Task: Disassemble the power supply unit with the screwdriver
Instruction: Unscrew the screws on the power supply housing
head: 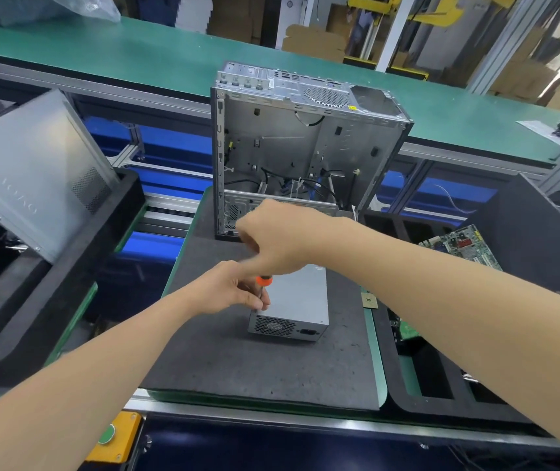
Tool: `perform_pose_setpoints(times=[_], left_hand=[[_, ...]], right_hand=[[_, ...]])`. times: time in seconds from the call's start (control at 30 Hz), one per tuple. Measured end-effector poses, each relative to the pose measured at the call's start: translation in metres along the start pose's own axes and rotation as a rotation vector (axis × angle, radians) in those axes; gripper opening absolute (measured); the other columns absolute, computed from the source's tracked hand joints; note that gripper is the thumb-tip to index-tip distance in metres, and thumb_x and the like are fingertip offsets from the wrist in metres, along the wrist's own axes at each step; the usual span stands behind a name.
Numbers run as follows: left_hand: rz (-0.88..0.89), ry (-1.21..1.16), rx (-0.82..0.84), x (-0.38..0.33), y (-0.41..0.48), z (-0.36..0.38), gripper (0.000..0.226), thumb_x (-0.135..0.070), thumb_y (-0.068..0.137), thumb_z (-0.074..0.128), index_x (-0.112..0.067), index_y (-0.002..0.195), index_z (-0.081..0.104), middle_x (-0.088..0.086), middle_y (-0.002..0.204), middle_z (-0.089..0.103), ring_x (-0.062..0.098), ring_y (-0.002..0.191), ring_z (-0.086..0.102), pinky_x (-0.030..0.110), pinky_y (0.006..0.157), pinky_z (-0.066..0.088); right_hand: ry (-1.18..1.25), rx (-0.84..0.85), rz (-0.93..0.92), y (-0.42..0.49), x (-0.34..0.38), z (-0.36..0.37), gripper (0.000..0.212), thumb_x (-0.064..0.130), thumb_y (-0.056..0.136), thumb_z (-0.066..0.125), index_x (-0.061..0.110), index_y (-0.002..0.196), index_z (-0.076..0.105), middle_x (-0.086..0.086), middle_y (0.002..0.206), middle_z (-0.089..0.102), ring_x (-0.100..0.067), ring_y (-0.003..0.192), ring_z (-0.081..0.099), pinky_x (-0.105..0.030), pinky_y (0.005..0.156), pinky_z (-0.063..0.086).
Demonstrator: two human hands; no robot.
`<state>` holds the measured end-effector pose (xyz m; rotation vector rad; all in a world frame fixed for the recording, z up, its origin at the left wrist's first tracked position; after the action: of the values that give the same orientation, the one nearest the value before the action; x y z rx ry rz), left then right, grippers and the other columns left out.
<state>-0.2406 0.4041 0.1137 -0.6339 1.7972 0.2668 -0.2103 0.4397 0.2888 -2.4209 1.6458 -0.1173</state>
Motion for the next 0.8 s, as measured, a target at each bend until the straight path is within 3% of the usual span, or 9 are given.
perform_pose_setpoints(times=[0.07,0.17,0.23,0.3,0.43,0.57,0.7,0.77,0.8], left_hand=[[-0.012,0.027,-0.011,0.002,0.001,-0.001,0.015,-0.005,0.088,0.077,-0.020,0.087,0.081,0.000,0.094,0.082,0.017,0.091,0.077,0.024,0.088,0.056],[-0.013,0.032,-0.008,0.001,0.002,-0.001,0.007,-0.007,0.089,0.077,-0.013,0.090,0.082,-0.001,0.091,0.082,0.014,0.087,0.077,0.021,0.086,0.055],[-0.004,0.048,0.003,-0.002,0.001,-0.002,0.006,-0.015,0.088,0.079,-0.020,0.090,0.082,-0.002,0.090,0.082,0.012,0.087,0.076,0.024,0.088,0.056],[-0.001,0.065,0.004,-0.003,0.000,-0.002,0.006,-0.019,0.088,0.080,-0.025,0.088,0.082,-0.003,0.090,0.081,0.012,0.089,0.076,0.030,0.093,0.057],[-0.002,0.081,0.004,-0.001,-0.001,-0.003,0.009,-0.020,0.087,0.081,-0.029,0.090,0.081,-0.001,0.090,0.081,0.013,0.089,0.076,0.030,0.093,0.057],[-0.027,0.101,0.006,0.002,-0.001,-0.003,0.014,-0.019,0.086,0.082,-0.033,0.086,0.081,-0.004,0.093,0.081,0.012,0.092,0.076,0.027,0.093,0.056],[-0.041,0.100,-0.010,0.005,0.001,-0.003,0.015,-0.011,0.086,0.083,-0.026,0.085,0.081,-0.004,0.093,0.081,0.013,0.094,0.076,0.033,0.097,0.057],[-0.032,0.083,-0.020,0.005,0.001,-0.004,0.012,-0.009,0.085,0.083,-0.021,0.086,0.080,-0.002,0.092,0.081,0.014,0.092,0.076,0.026,0.092,0.057],[-0.031,0.066,-0.030,0.005,0.000,-0.004,0.009,-0.008,0.085,0.083,-0.016,0.087,0.079,-0.001,0.092,0.081,0.014,0.091,0.076,0.022,0.089,0.056]], right_hand=[[-0.071,-0.145,0.223,-0.002,-0.013,-0.009,0.067,0.076,0.094,0.043,0.014,0.068,0.050,-0.001,0.068,0.049,-0.019,0.056,0.049,-0.029,0.047,0.033],[-0.010,-0.089,0.344,-0.002,-0.021,0.003,0.059,0.062,0.103,0.040,0.015,0.068,0.038,-0.003,0.071,0.044,-0.020,0.047,0.043,-0.028,0.046,0.032],[0.067,-0.050,0.284,0.002,-0.020,0.007,0.046,0.043,0.106,0.048,0.016,0.069,0.036,-0.004,0.072,0.047,-0.020,0.045,0.048,-0.028,0.045,0.036],[0.116,-0.009,0.181,0.003,-0.015,0.008,0.037,0.033,0.102,0.055,0.013,0.071,0.047,-0.004,0.065,0.056,-0.022,0.047,0.059,-0.026,0.046,0.041],[0.042,0.094,-0.040,0.001,-0.001,0.005,0.006,0.018,0.090,0.065,0.016,0.088,0.060,0.001,0.085,0.063,-0.022,0.081,0.059,-0.033,0.061,0.048],[-0.014,0.168,-0.218,-0.006,0.016,0.008,0.023,-0.004,0.077,0.057,0.015,0.083,0.069,0.001,0.090,0.066,-0.020,0.091,0.058,-0.032,0.069,0.050],[-0.006,0.128,-0.227,-0.003,0.019,0.010,0.014,0.009,0.084,0.064,0.016,0.096,0.067,0.000,0.100,0.061,-0.015,0.091,0.048,-0.022,0.063,0.040],[0.031,0.069,-0.177,0.000,0.017,0.005,0.014,0.029,0.090,0.065,0.018,0.098,0.064,0.000,0.098,0.058,-0.016,0.093,0.049,-0.030,0.070,0.049],[0.047,0.018,-0.107,0.001,0.013,0.002,0.024,0.042,0.092,0.063,0.018,0.093,0.061,0.000,0.093,0.055,-0.020,0.091,0.052,-0.036,0.070,0.051]])
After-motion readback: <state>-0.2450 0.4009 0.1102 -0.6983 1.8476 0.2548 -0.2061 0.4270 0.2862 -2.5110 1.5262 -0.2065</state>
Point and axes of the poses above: each hand's wrist, its own y-axis towards the middle knuckle, its own z-axis out of the palm, x = y × z, the point moved 9 cm from there along y, towards the middle knuckle
